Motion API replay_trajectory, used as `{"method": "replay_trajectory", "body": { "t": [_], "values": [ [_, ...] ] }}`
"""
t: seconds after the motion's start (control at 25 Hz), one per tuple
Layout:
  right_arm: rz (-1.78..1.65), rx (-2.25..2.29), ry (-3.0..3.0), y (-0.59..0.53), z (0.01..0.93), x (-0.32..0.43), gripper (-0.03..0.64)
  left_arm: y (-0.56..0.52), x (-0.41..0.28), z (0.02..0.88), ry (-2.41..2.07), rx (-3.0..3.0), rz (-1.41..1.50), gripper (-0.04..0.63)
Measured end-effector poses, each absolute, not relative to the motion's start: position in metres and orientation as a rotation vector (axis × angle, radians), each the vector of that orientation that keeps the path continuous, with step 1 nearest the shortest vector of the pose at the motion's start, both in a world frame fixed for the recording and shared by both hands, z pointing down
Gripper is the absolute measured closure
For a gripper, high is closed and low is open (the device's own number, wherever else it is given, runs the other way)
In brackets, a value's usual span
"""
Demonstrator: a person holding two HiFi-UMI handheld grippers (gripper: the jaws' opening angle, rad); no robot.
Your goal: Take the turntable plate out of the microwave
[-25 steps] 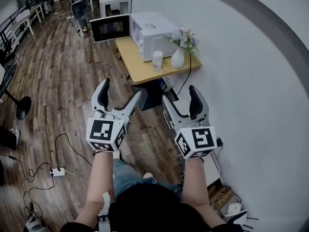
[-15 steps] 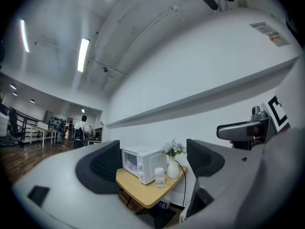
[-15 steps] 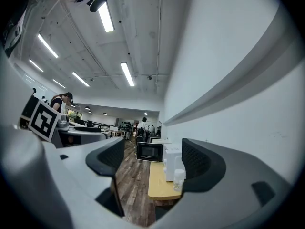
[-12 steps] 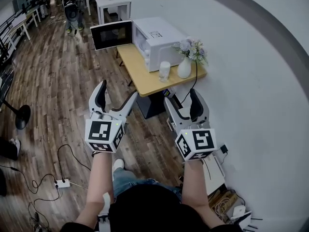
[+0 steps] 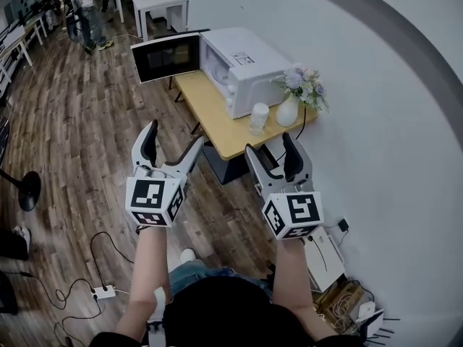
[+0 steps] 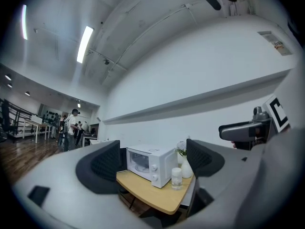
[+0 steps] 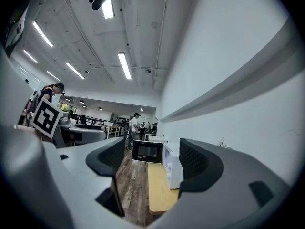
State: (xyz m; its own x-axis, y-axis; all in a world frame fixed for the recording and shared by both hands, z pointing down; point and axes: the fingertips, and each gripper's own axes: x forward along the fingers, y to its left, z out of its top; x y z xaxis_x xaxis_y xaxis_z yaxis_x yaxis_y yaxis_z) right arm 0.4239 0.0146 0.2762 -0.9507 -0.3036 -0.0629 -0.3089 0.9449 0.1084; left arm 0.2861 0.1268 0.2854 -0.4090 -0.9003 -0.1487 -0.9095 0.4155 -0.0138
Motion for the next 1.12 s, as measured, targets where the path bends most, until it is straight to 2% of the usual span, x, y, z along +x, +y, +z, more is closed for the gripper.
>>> {"method": "replay_trajectory", "body": {
  "t": [0.24,0.84,1.12],
  "values": [
    [0.160,-0.512,3.043,0.027,0.274,0.364,0.249,0.135,0.227,0.284,2.492,-1.669,0.081,0.173],
    [0.087,-0.493,3.068,0.024,0.302,0.286,0.247,0.142,0.149,0.313,2.565,-1.673,0.097,0.173],
    [0.075,-0.390,3.084,-0.003,0.306,0.217,0.249,0.119,0.089,0.318,2.621,-1.615,0.092,0.173]
  ]
}}
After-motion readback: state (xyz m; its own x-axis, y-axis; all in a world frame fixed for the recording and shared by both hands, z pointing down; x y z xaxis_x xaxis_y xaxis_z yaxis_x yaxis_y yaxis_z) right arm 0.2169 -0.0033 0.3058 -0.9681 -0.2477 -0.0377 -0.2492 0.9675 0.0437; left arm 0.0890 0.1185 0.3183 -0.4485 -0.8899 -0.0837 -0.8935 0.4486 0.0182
